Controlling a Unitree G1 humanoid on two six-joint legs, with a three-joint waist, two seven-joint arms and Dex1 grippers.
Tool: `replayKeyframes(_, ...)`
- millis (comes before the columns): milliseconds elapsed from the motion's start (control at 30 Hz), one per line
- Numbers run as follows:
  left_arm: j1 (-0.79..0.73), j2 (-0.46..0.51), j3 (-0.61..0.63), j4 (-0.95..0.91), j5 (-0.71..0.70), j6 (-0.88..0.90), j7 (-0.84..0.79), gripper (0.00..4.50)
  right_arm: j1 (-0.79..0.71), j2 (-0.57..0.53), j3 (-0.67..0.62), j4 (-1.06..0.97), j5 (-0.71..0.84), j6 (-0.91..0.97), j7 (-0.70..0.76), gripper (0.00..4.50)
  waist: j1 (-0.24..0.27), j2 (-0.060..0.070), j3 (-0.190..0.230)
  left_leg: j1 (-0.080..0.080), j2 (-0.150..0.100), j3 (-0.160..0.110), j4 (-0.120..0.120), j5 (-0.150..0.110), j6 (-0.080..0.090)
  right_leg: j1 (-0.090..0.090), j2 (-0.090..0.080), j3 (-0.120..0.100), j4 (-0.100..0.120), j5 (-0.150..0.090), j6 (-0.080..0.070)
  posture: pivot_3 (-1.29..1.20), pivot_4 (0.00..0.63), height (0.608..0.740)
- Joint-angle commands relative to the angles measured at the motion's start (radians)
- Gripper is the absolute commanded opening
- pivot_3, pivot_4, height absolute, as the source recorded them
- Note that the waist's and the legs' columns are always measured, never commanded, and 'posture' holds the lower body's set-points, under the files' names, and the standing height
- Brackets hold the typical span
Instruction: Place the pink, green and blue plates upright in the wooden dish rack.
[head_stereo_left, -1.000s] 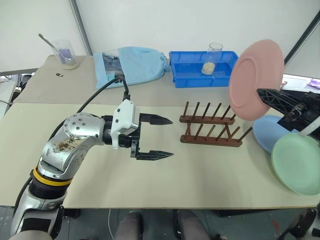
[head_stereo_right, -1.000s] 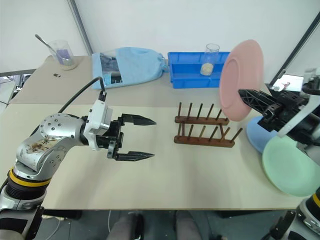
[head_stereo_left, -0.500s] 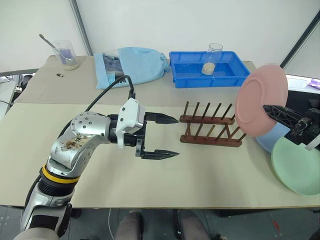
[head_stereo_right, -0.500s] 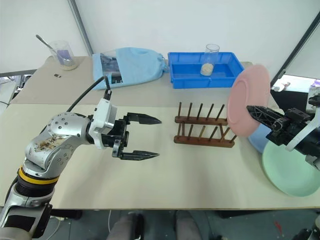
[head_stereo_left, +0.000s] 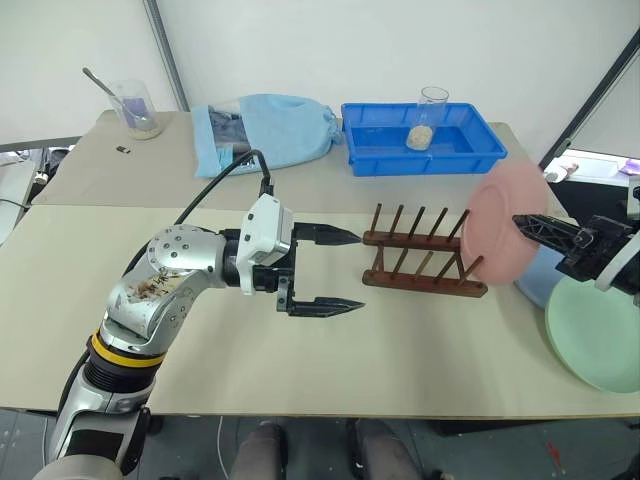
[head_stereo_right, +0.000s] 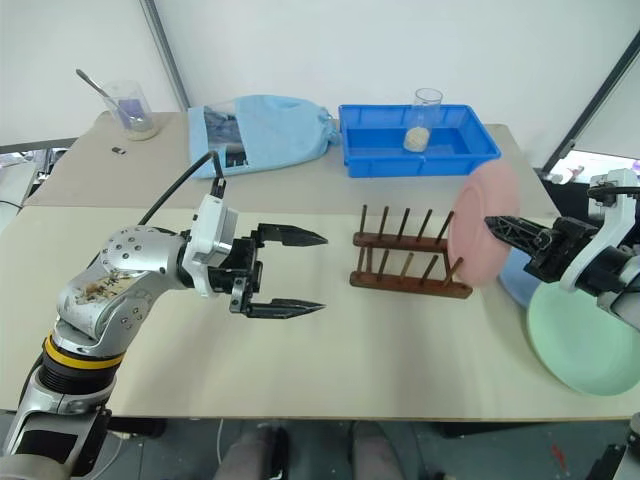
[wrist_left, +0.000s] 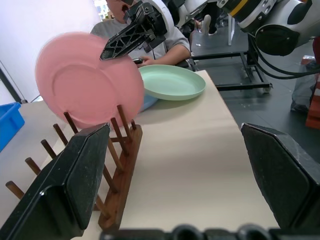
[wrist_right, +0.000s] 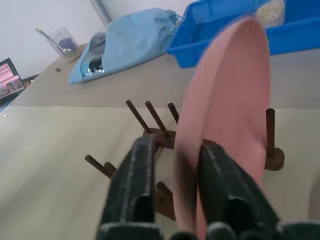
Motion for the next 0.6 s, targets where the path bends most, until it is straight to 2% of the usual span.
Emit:
replayKeyframes(33, -0.007, -0.012, 0.006, -0.015, -0.009, 0.010, 0.018, 4.50, -0.074, -0.007, -0.082, 0.012, 0.037, -0.046, -0.044, 2.93, -0.002, 0.000, 0.000, 0.000, 0.000, 0.000, 0.000, 0.000, 0.000, 0.000, 0.000, 0.000, 0.000, 0.000, 0.000, 0.00, 0.150, 0.740)
replayKeyframes(167, -0.007, -0.015, -0.002, -0.011, -0.020, 0.030, 0.006, 4.50, -0.086, -0.067, -0.170, 0.033, 0.055, -0.033, -0.056, 4.34, 0.001, 0.001, 0.000, 0.000, 0.000, 0.000, 0.001, 0.000, 0.000, 0.000, 0.001, 0.000, 0.000, 0.000, 0.000, 0.00, 0.150, 0.740)
replayKeyframes(200, -0.008, -0.016, -0.002, -0.014, -0.024, 0.039, 0.007, 4.50, -0.067, -0.091, -0.190, 0.026, 0.050, -0.030, -0.040, 4.46, 0.004, 0.001, 0.000, 0.000, 0.000, 0.000, 0.001, 0.000, 0.000, 0.000, 0.000, 0.000, 0.000, 0.000, 0.000, 0.00, 0.150, 0.740)
replayKeyframes(333, -0.007, -0.048, -0.024, -0.002, 0.031, -0.006, 0.032, 4.50, 0.171, -0.191, -0.277, -0.097, -0.047, -0.053, 0.101, 4.46, 0.013, 0.001, -0.001, -0.001, -0.001, -0.001, 0.001, 0.000, 0.000, 0.001, 0.000, 0.000, -0.001, 0.000, 0.000, 0.00, 0.150, 0.740)
replayKeyframes(500, 0.003, -0.055, -0.078, 0.004, 0.072, -0.047, -0.012, 4.50, 0.466, -0.122, -0.394, -0.297, -0.177, -0.110, 0.132, 4.46, 0.007, 0.003, -0.002, 0.001, 0.000, -0.002, 0.004, 0.000, 0.000, 0.006, 0.000, 0.000, -0.001, -0.001, 0.002, 0.00, 0.150, 0.740)
replayKeyframes(600, -0.008, -0.078, -0.095, 0.025, 0.074, -0.058, -0.024, 4.50, 0.687, -0.078, -0.336, -0.391, -0.344, -0.200, 0.147, 4.46, 0.005, 0.004, -0.002, 0.008, -0.001, -0.003, 0.004, 0.000, 0.000, 0.013, 0.001, 0.000, -0.001, -0.006, -0.005, 0.00, 0.150, 0.740)
